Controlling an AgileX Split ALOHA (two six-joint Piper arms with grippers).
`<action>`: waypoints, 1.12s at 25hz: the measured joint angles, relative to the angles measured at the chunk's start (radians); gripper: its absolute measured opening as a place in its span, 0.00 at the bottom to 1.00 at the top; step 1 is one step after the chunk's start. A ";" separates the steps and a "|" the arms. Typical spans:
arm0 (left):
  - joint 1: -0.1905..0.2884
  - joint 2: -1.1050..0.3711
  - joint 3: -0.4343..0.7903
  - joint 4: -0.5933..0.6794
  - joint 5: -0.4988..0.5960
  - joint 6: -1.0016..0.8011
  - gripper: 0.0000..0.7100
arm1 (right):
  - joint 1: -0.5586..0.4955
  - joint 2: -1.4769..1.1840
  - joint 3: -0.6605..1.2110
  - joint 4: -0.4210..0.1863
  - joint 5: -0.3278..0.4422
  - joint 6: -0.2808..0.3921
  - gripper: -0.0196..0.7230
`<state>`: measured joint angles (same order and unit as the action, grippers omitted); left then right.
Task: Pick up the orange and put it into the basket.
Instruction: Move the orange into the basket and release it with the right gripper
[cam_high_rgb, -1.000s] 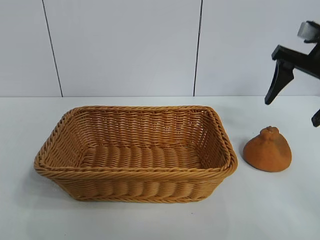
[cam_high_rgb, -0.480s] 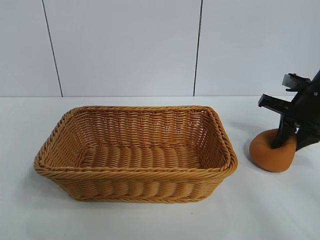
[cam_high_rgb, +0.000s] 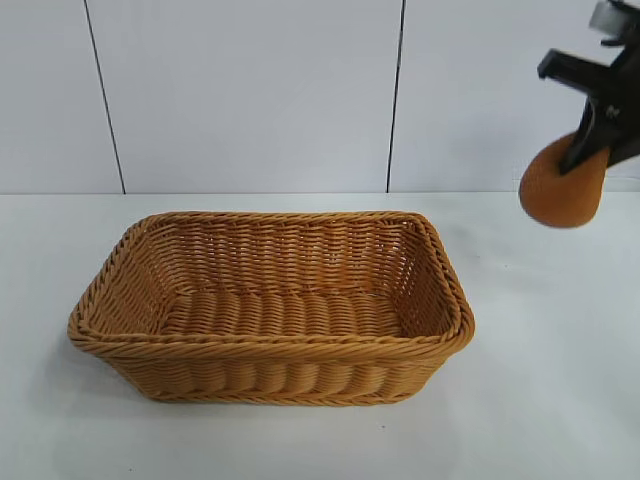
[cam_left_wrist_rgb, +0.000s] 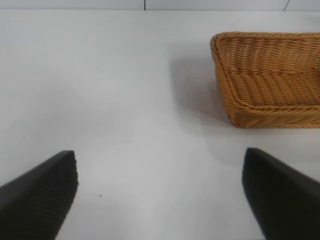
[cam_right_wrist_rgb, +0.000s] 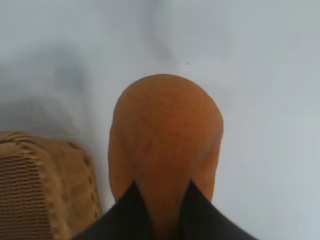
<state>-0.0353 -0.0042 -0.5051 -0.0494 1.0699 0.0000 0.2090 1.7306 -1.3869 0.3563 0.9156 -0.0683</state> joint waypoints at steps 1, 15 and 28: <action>0.000 0.000 0.000 0.000 0.000 0.000 0.90 | 0.041 0.001 0.000 0.000 -0.005 0.008 0.07; 0.000 0.000 0.000 -0.002 0.000 0.000 0.90 | 0.407 0.213 0.000 0.007 -0.256 0.081 0.07; 0.000 0.000 0.000 -0.002 0.000 0.000 0.90 | 0.425 0.315 -0.001 0.000 -0.293 0.081 0.63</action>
<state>-0.0353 -0.0042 -0.5051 -0.0513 1.0699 0.0000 0.6343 2.0454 -1.3877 0.3565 0.6224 0.0127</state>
